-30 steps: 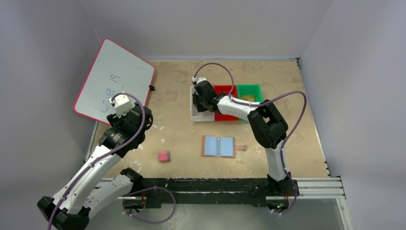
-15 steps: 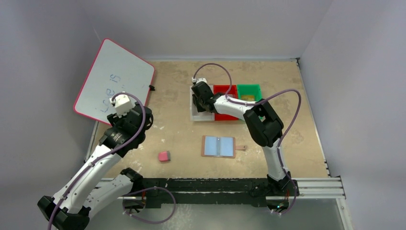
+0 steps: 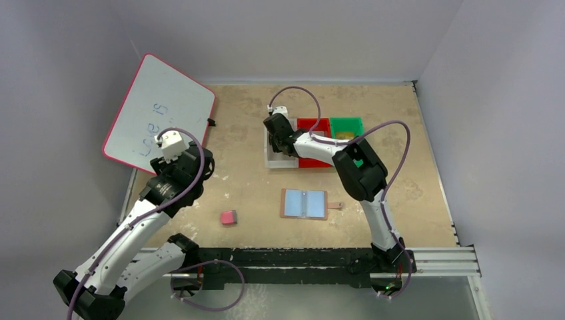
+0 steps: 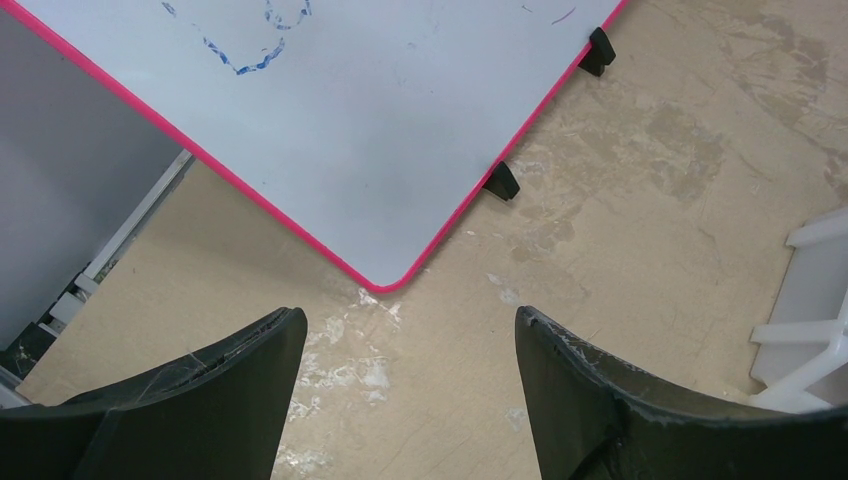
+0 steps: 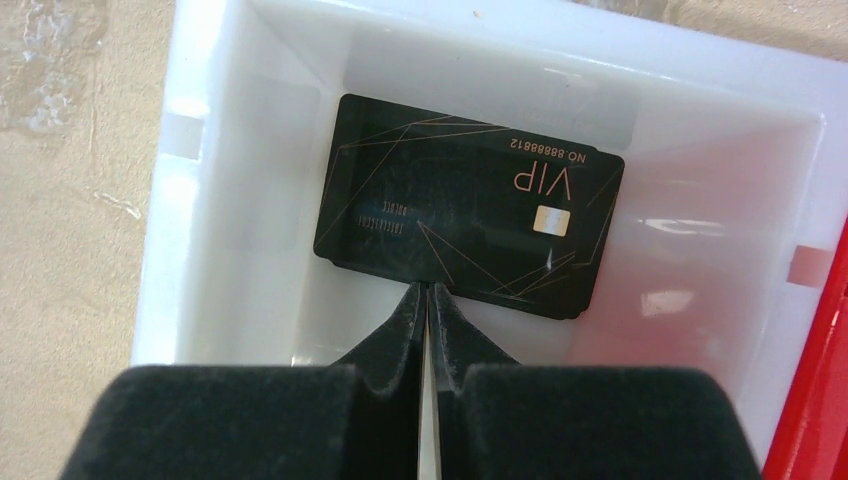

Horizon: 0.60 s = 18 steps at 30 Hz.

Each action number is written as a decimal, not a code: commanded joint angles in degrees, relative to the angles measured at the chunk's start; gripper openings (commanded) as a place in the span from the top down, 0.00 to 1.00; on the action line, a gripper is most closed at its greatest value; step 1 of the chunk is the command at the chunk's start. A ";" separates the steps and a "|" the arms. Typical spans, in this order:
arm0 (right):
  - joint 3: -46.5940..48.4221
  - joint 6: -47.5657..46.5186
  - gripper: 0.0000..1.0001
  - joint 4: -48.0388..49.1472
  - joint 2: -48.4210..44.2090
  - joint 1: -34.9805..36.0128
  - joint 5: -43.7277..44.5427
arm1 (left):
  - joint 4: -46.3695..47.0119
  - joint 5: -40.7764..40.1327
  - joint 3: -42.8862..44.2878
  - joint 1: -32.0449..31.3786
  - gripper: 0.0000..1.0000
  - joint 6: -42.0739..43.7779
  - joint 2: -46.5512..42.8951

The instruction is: Take the credit cards out of the card holder

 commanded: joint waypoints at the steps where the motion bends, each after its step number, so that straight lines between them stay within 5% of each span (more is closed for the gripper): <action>1: 1.92 0.68 0.95 1.90 1.30 0.06 3.64 | 1.25 -0.43 0.18 0.29 0.23 0.63 0.20; 11: 2.21 0.14 0.93 2.60 0.33 0.09 0.57 | 1.14 -0.62 0.16 0.29 0.23 0.50 0.72; 18: -4.39 -3.75 0.80 8.70 -12.50 0.17 -4.94 | 0.89 -0.86 0.35 0.29 0.22 0.23 0.74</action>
